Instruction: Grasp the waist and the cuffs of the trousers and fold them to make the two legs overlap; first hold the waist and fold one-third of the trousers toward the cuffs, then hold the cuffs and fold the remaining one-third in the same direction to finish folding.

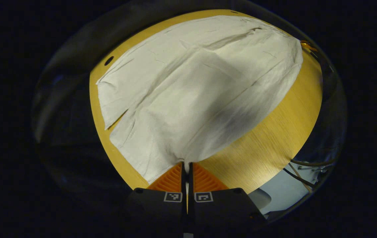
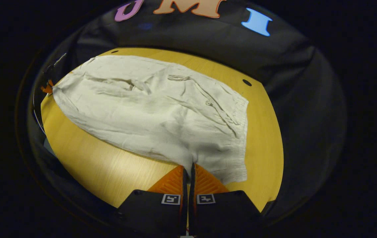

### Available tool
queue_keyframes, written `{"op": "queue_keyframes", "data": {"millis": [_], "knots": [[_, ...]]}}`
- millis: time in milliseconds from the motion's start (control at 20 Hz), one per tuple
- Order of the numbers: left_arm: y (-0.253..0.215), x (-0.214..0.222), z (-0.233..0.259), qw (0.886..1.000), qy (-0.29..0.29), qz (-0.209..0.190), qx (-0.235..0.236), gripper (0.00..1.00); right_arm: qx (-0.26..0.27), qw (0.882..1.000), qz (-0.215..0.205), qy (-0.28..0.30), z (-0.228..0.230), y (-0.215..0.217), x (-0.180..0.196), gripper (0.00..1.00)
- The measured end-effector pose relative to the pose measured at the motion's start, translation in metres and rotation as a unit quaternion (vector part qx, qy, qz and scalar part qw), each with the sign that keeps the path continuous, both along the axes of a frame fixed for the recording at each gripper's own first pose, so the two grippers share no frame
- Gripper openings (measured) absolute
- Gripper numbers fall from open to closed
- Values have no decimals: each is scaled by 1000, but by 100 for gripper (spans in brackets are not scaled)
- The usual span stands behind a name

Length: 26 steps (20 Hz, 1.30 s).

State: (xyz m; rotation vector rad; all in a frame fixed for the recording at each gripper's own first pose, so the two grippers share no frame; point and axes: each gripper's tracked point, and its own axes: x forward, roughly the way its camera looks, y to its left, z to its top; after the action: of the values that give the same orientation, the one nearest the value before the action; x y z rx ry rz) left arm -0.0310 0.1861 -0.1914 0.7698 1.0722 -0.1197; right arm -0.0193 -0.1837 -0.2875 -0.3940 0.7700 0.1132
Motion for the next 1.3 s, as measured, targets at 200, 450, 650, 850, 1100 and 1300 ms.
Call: {"op": "queue_keyframes", "data": {"millis": [200,450,650,850,1100,1300], "knots": [[-13,25,48,992,-103,49,-48,0,37,996,-51,-58,42,7,25,4],[-27,85,104,972,-208,85,-75,0,61,987,-77,-124,93,19,75,4],[-38,157,147,952,-279,99,-75,0,77,981,-83,-154,123,24,118,4],[-38,205,150,942,-311,109,-64,0,95,978,-97,-157,123,29,175,3],[-42,274,133,919,-352,141,-108,0,134,974,-129,-132,87,21,231,4],[-40,306,103,908,-364,164,-129,0,187,967,-131,-113,61,20,262,15]]}}
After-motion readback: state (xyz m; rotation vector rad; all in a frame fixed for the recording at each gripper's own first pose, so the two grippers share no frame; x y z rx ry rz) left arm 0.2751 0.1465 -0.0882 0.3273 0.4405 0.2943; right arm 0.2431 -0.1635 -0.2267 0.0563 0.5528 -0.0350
